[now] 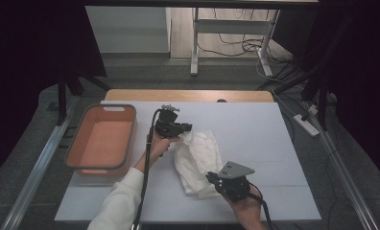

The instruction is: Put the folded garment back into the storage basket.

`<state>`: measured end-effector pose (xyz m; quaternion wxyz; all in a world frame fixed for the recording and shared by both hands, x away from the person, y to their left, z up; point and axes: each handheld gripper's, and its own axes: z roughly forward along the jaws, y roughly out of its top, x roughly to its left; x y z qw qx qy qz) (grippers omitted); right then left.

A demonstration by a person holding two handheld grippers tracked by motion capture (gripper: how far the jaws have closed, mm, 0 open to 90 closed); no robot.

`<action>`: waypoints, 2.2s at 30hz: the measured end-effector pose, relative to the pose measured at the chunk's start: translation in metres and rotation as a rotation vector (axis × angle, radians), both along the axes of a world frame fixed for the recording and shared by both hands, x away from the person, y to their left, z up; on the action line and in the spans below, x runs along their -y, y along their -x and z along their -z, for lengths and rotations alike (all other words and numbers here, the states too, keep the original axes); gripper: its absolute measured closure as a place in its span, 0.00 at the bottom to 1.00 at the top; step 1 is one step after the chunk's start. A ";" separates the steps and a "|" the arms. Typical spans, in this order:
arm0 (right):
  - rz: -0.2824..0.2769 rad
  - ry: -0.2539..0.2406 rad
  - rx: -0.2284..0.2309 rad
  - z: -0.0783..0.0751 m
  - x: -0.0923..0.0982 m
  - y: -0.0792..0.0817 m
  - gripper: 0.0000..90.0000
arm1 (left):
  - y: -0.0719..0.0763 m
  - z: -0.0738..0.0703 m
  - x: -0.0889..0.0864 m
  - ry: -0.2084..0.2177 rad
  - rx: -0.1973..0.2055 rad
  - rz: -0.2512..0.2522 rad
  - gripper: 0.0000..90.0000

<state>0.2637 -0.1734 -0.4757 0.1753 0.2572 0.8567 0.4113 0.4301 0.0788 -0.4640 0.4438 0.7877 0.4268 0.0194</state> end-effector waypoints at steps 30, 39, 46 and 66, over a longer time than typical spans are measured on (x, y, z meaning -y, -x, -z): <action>0.029 0.015 -0.030 0.007 0.019 0.001 0.94 | -0.011 0.011 0.038 -0.009 -0.011 0.012 0.92; 0.043 0.026 -0.053 0.010 0.028 0.001 0.93 | -0.014 0.018 0.052 -0.011 -0.021 0.025 0.83; 0.071 0.020 -0.048 0.007 0.039 0.008 0.62 | -0.004 0.003 0.050 0.020 0.065 0.039 0.53; -0.104 0.119 -0.130 0.018 -0.017 0.003 0.71 | 0.033 -0.005 0.008 -0.016 0.136 0.019 0.47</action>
